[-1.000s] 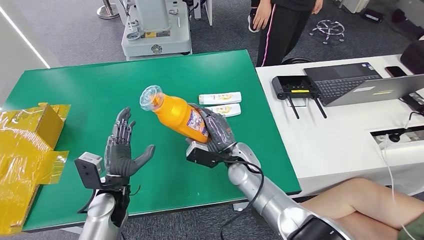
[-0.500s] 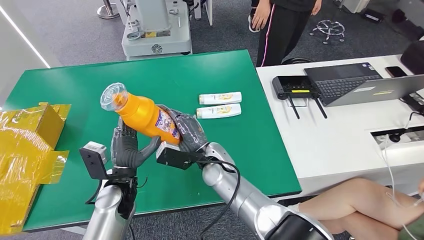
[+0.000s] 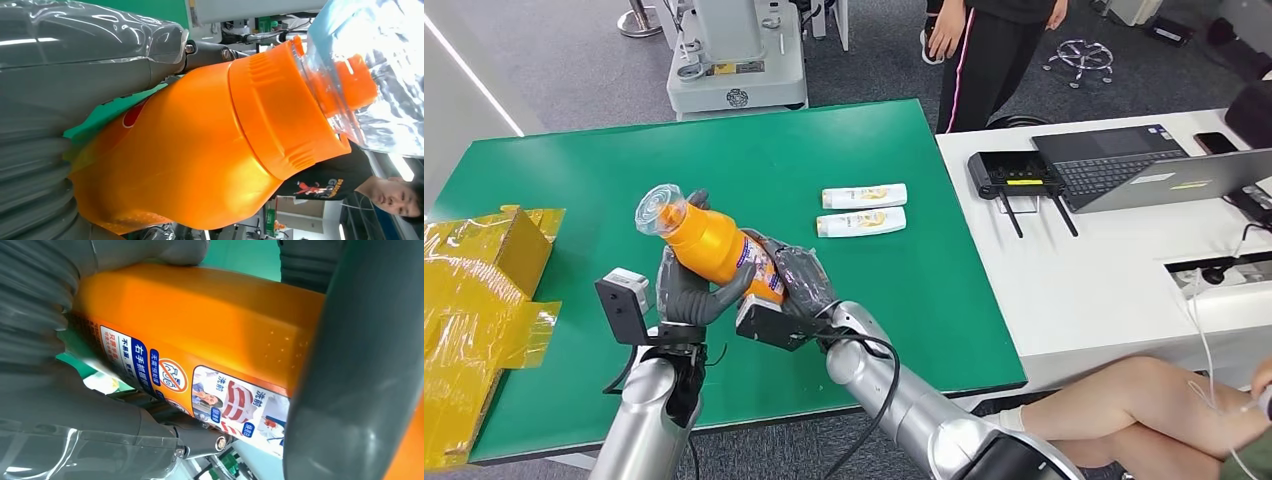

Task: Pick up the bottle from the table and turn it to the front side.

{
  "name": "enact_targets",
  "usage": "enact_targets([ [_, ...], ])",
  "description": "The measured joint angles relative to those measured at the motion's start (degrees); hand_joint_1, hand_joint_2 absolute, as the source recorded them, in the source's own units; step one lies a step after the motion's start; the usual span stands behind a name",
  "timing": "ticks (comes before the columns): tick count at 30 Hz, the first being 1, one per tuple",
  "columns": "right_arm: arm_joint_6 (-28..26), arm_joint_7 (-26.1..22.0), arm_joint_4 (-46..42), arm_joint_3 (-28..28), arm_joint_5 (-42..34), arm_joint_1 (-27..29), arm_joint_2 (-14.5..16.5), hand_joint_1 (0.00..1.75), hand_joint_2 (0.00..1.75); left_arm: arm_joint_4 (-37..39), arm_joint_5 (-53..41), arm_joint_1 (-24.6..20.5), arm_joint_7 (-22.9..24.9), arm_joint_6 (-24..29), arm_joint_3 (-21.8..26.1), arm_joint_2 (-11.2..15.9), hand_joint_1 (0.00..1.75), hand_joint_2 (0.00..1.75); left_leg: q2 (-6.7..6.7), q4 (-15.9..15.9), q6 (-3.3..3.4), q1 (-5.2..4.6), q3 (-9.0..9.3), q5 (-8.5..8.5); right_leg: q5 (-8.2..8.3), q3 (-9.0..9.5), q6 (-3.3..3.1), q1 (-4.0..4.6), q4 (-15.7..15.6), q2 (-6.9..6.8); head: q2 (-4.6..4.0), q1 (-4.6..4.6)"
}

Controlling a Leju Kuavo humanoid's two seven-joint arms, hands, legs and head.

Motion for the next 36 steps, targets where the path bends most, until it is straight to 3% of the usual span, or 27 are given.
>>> enact_targets([
  [3,0.4,0.2,0.0,0.0,1.0,0.4,0.0,1.75,1.75,0.6,0.1,0.0,0.0,0.0,-0.1,-0.1,0.07,1.75,0.01,0.0,0.0,0.0,0.0,0.0,0.0,-0.01,0.0,0.0,0.0,0.01,0.0,0.0],
  [7,0.3,1.0,0.0,0.0,2.7,0.7,-0.3,1.75,1.75,1.2,0.1,0.0,0.3,-0.4,-0.2,-0.2,1.71,1.75,0.02,0.0,0.0,0.0,0.0,0.0,0.0,-0.02,0.0,0.0,0.0,0.02,0.0,0.0],
  [25,-0.6,1.9,0.1,0.0,4.3,1.3,-1.8,1.7,1.75,3.8,1.7,-0.1,1.5,-1.5,-0.3,-0.3,1.75,1.75,0.03,0.0,0.0,0.0,-0.02,0.0,0.0,-0.04,0.0,0.0,0.0,0.03,0.0,0.0],
  [29,-1.8,2.1,0.1,0.0,5.4,1.4,-1.9,0.0,1.75,3.9,1.9,-0.1,1.5,-1.3,-0.3,-0.3,1.75,1.75,0.03,0.0,0.0,0.0,-0.02,0.0,0.0,-0.04,0.0,0.0,0.0,0.03,0.0,0.01],
  [36,-5.6,1.8,-1.6,-0.1,6.0,2.3,-2.0,0.0,1.75,3.9,1.9,-0.1,1.5,-0.9,-0.3,-0.3,1.75,1.75,0.02,0.0,0.0,0.0,-0.04,0.0,0.0,-0.04,0.0,0.0,0.0,0.02,0.0,0.01],
])
